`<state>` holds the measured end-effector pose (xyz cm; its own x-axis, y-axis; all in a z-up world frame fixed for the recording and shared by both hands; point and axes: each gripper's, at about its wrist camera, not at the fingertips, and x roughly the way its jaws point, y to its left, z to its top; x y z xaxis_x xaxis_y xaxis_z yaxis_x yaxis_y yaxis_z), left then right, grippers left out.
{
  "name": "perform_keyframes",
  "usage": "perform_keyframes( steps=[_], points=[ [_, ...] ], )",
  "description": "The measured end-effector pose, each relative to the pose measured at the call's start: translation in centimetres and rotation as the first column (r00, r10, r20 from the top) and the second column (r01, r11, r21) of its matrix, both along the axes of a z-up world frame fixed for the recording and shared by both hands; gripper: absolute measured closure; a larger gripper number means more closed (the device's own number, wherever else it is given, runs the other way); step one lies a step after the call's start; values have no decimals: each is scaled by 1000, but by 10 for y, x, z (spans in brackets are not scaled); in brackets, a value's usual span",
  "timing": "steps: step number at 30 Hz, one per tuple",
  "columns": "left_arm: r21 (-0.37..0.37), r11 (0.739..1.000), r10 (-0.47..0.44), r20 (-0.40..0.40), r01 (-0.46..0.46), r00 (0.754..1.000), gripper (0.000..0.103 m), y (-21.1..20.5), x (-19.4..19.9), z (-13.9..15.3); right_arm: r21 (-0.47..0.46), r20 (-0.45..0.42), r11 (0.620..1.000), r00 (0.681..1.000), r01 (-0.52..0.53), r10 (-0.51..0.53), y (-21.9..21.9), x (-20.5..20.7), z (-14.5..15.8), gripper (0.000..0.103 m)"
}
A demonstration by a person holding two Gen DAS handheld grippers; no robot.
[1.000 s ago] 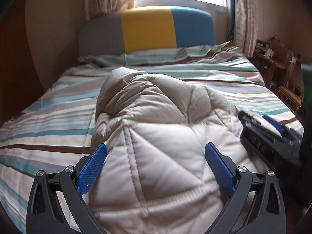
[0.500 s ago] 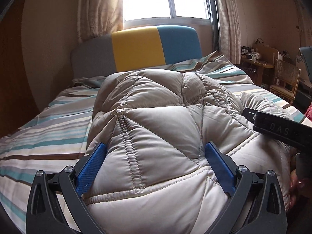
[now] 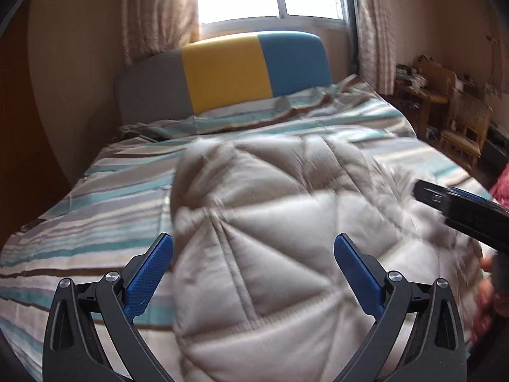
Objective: Fold large clothes
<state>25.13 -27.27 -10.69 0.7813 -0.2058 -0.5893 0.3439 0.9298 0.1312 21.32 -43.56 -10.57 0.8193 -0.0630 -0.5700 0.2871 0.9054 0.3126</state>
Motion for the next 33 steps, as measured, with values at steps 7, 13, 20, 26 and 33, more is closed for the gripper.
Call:
perform_keyframes(
  steps=[7, 13, 20, 26, 33],
  points=[
    [39, 993, 110, -46, -109, 993, 3, -18, 76, 8, -76, -90, 989, 989, -129, 122, 11, 57, 10, 63],
    [122, 992, 49, -108, -36, 993, 3, -42, 92, -39, -39, -115, 997, 992, -63, 58, 8, 64, -43, 64],
    [144, 989, 57, -100, -43, 993, 3, -46, 97, -58, -48, -128, 998, 992, -29, 22, 4, 74, -58, 63],
    [84, 996, 29, -154, -16, 988, 3, -30, 78, -43, -68, -107, 997, 994, -30, 23, 5, 67, -54, 59],
    [-130, 991, -43, -199, 17, 979, 3, 17, 37, -29, -103, -39, 995, 999, -11, 7, 13, 33, -35, 36]
  ],
)
